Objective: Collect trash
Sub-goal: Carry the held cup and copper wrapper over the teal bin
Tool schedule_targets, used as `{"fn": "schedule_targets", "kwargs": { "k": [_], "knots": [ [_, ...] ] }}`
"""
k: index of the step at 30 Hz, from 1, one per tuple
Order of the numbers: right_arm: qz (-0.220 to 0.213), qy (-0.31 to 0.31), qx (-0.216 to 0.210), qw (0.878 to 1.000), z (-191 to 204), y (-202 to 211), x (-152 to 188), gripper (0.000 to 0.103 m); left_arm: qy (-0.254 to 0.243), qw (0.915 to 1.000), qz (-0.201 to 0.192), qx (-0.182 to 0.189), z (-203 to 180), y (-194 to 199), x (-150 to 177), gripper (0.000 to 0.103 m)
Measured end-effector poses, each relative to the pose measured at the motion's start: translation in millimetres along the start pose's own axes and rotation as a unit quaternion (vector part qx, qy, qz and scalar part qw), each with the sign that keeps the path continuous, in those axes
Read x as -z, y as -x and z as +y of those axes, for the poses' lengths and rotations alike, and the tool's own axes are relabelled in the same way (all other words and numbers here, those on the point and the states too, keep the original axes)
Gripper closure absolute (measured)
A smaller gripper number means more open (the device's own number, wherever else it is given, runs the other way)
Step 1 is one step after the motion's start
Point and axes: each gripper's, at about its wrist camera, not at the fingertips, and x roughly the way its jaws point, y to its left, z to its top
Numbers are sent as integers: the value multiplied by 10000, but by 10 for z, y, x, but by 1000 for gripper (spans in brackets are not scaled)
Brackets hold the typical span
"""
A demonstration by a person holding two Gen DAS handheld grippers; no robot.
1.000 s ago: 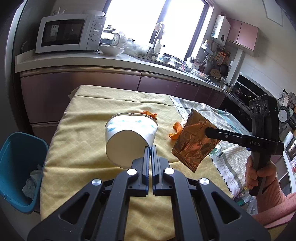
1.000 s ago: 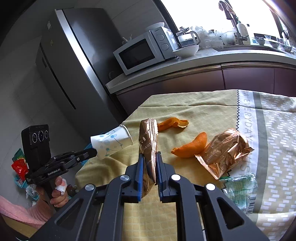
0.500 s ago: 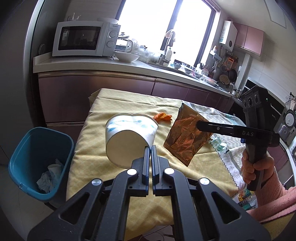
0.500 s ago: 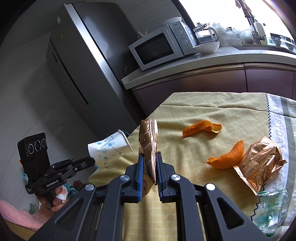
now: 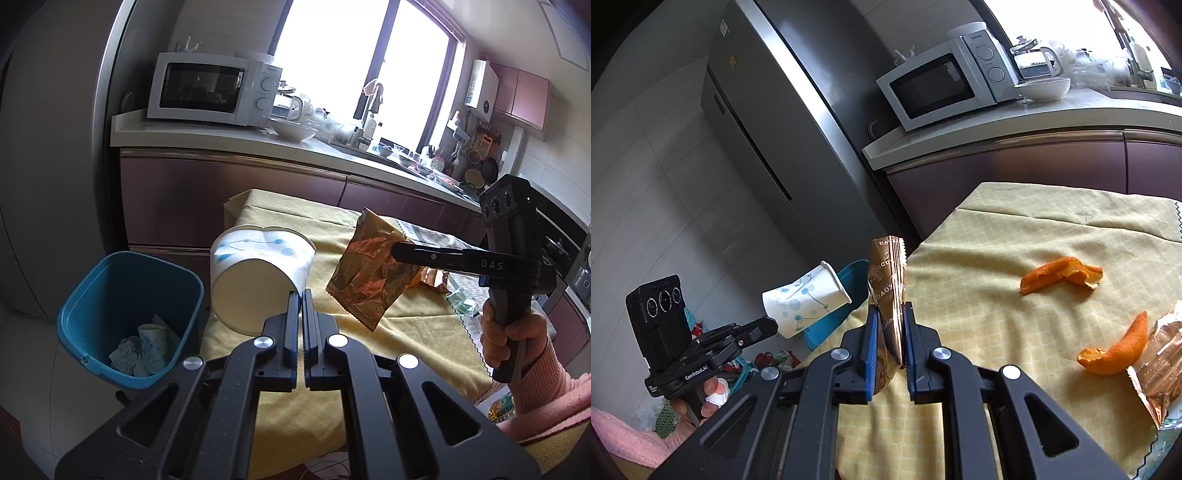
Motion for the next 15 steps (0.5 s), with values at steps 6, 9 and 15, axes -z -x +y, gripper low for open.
{"fn": "schedule_targets", "kwargs": {
  "k": [6, 9, 15],
  "knots": [
    [124, 25, -237, 9996, 81, -194, -93, 91, 115, 9996, -72, -232, 180, 104, -14, 101],
    [172, 71, -332, 9993, 136, -297, -142, 91, 185, 9991, -100, -355, 276, 139, -16, 101],
    [275, 112, -523, 9982, 218, -511, -264, 91, 357, 9974, -132, -606, 474, 202, -4, 101]
  ]
}}
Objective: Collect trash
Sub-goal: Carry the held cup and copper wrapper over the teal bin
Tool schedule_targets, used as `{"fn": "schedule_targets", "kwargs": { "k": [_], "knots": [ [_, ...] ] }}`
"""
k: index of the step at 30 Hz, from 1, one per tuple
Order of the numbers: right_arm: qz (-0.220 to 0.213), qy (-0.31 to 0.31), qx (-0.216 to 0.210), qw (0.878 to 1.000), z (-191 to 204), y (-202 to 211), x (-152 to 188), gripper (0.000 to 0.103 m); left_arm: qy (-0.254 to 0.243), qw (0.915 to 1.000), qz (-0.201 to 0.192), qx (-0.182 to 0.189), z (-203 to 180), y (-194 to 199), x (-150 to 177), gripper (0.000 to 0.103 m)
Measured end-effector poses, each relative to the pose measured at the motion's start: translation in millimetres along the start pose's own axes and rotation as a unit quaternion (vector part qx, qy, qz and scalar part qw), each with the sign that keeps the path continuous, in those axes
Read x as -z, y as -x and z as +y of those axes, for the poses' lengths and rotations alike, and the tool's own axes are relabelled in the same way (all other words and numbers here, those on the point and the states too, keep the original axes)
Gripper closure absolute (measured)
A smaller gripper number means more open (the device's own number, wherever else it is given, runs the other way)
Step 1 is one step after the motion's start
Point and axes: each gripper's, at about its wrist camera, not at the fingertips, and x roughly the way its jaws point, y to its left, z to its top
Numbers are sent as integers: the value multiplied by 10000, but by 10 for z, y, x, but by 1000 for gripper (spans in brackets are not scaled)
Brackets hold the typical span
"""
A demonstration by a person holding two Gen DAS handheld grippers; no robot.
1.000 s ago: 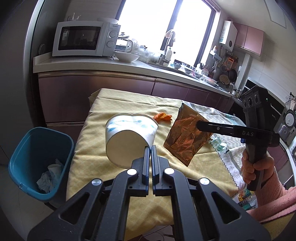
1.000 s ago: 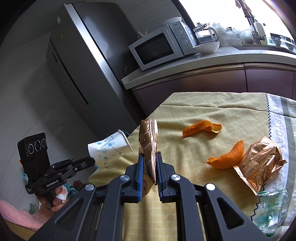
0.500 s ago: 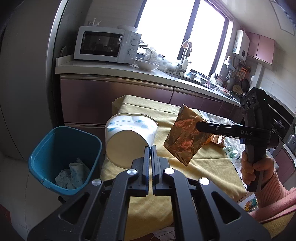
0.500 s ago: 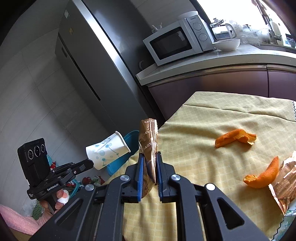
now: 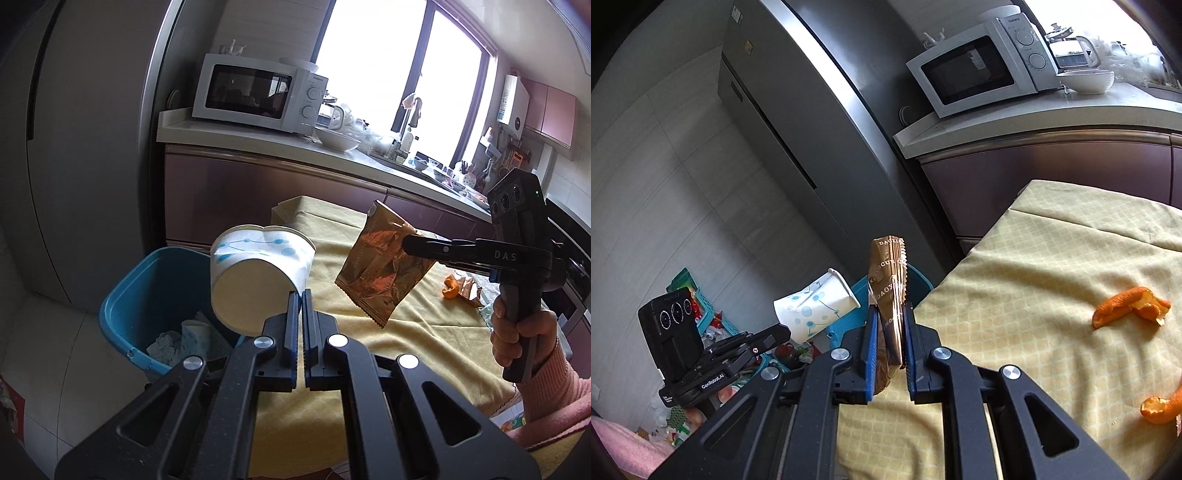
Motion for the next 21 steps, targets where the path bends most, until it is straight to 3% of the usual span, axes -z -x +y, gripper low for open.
{"fn": "schedule_targets", "kwargs": {
  "k": [21],
  "knots": [
    [507, 32, -222, 9985, 209, -872, -261, 91, 432, 9972, 238, -567, 619, -186, 127, 101]
  ]
}}
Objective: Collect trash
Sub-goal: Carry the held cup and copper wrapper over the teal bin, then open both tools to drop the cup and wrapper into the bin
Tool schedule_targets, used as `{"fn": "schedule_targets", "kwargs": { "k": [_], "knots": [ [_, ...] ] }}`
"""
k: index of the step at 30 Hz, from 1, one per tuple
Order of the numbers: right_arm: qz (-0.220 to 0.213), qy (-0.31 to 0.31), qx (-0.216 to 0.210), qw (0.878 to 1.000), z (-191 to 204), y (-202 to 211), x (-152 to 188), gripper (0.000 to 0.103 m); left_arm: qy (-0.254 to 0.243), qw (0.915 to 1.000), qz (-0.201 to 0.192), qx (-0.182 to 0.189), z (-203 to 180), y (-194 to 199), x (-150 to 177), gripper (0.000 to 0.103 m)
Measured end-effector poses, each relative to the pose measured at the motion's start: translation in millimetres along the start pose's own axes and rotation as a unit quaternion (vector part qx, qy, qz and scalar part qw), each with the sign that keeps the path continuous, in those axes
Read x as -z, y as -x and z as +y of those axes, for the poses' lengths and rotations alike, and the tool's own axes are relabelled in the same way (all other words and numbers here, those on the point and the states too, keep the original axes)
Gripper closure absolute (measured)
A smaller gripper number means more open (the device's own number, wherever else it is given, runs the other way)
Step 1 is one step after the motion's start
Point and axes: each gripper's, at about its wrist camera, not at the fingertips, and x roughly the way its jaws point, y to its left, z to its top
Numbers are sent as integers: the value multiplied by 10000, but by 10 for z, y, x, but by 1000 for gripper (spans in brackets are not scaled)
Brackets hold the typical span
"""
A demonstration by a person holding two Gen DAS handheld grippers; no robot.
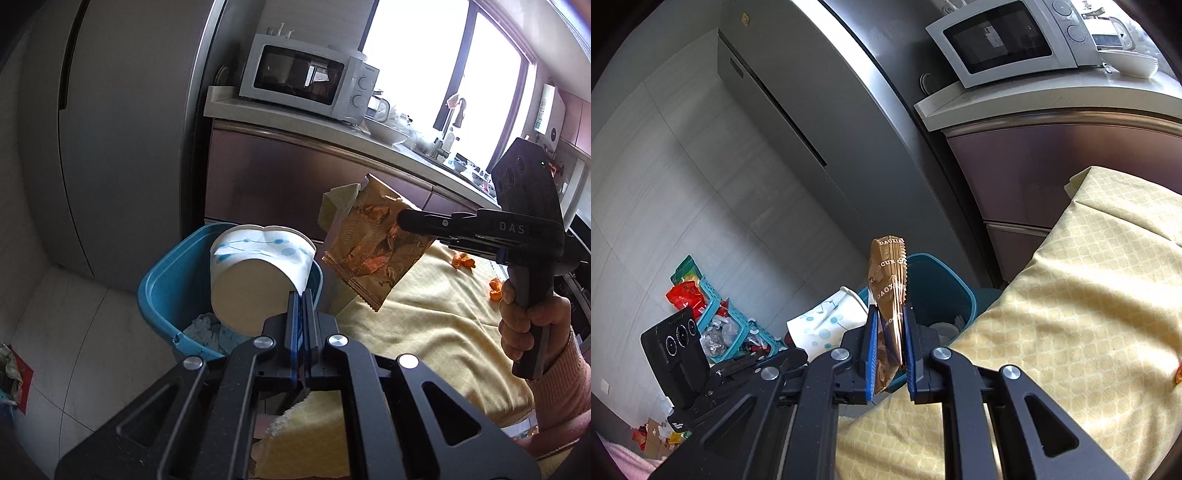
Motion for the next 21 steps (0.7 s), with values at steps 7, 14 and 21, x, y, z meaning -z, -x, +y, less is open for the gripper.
{"fn": "schedule_targets", "kwargs": {
  "k": [7, 14, 21],
  "knots": [
    [119, -57, 70, 9999, 10, -215, -31, 91, 166, 9997, 93, -120, 111, -162, -23, 101],
    [292, -133, 170, 9993, -14, -447, -32, 91, 330, 9990, 216, -213, 219, -317, 12, 101],
    [526, -134, 295, 9981, 5, -674, -15, 91, 430, 9979, 364, -320, 318, -493, 57, 101]
  ]
}}
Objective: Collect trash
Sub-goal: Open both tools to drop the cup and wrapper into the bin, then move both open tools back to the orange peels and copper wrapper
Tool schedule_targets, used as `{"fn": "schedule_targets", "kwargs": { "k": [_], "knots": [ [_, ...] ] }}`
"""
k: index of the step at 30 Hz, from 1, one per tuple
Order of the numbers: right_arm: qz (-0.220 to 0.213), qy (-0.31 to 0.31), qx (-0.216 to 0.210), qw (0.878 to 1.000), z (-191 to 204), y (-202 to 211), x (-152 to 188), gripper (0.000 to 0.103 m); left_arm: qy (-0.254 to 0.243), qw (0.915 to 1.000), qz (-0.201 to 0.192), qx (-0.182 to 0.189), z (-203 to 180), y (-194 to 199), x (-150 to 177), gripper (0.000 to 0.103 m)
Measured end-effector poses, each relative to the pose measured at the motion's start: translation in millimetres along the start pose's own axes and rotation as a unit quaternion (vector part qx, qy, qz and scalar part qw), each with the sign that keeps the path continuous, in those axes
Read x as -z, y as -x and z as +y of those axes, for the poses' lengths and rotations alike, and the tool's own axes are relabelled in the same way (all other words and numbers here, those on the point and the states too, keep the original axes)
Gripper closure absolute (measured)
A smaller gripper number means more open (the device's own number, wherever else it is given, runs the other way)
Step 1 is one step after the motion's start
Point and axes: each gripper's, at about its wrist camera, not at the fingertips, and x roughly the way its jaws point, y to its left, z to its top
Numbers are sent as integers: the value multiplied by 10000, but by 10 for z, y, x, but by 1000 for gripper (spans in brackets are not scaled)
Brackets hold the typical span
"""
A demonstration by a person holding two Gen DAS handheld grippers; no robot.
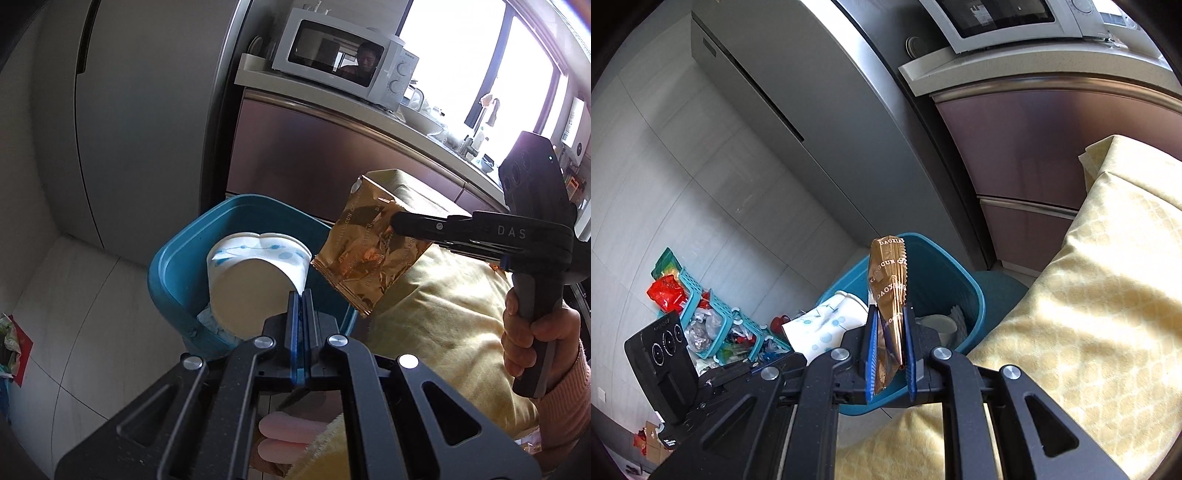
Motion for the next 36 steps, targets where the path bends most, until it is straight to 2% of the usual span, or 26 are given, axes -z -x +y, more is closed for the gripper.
{"fn": "schedule_targets", "kwargs": {
  "k": [9, 13, 19, 26, 36],
  "knots": [
    [336, 49, 128, 9993, 12, -245, 13, 89, 156, 9997, 164, -88, 108, -265, -4, 101],
    [530, 74, 214, 9983, 48, -376, 22, 78, 210, 9995, 223, -71, 137, -357, 7, 101],
    [527, 180, 295, 9980, 85, -369, 39, 76, 372, 9985, 389, -82, 175, -489, 60, 100],
    [460, 209, 315, 9982, 45, -276, 71, 72, 274, 9994, 208, -7, 126, -336, 94, 97],
    [-12, 401, 280, 9988, 51, 298, 226, 69, -228, 9990, -170, 339, -284, 37, 80, 79]
  ]
}}
